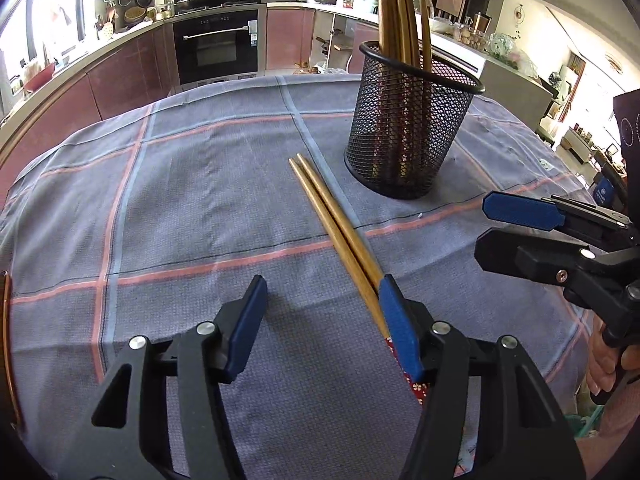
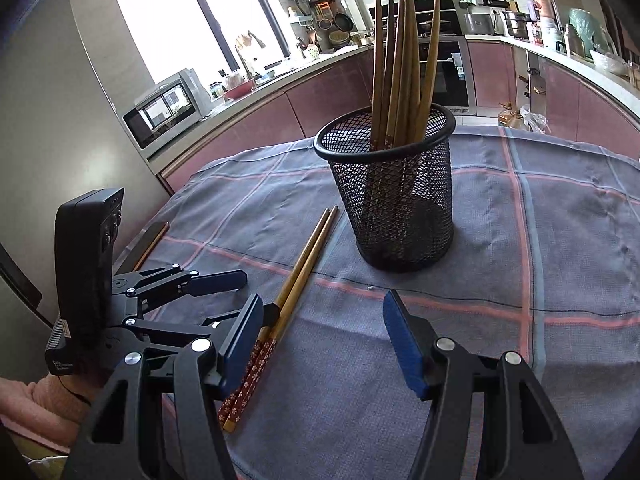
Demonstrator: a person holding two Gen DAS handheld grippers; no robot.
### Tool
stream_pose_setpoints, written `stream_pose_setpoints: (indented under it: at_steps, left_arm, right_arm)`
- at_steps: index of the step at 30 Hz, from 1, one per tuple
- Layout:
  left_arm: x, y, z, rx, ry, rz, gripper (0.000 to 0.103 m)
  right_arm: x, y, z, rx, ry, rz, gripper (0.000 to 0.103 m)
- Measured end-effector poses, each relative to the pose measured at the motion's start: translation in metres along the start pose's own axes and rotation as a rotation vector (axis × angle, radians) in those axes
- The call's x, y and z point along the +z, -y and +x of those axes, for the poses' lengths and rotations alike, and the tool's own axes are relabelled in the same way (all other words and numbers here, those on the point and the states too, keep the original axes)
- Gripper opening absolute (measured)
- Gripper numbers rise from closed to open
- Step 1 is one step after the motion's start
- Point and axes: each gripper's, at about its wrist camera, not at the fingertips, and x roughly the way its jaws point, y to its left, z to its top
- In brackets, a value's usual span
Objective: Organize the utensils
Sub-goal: 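Move both open tools over the last two chopsticks on the cloth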
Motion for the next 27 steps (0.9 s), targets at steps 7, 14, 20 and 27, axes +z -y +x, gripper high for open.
stream_pose_setpoints:
  at_steps: [7,14,20,27]
  left_arm:
    - [-0.002,-0.003,-0.001,0.002,0.004,-0.004,0.055]
    - [-0.007,-0.009,-0.006,-0.003,0.009,-0.023,0.051]
    - [-0.011,-0.011,-0.009,-0.004,0.012,-0.029,0.049]
    - [-0.014,-0.012,-0.010,-0.006,0.017,-0.035,0.048]
  right_arm:
    - [0.000,0.000,0.005,-0.002,-0.012,0.007,0.060]
    - [0.001,-0.002,0.016,-0.012,-0.037,0.002,0.060]
    - [0.004,-0.015,0.037,-0.025,-0.074,-0.024,0.053]
    - [0.007,-0.026,0.057,-0.055,-0.106,-0.043,0.041]
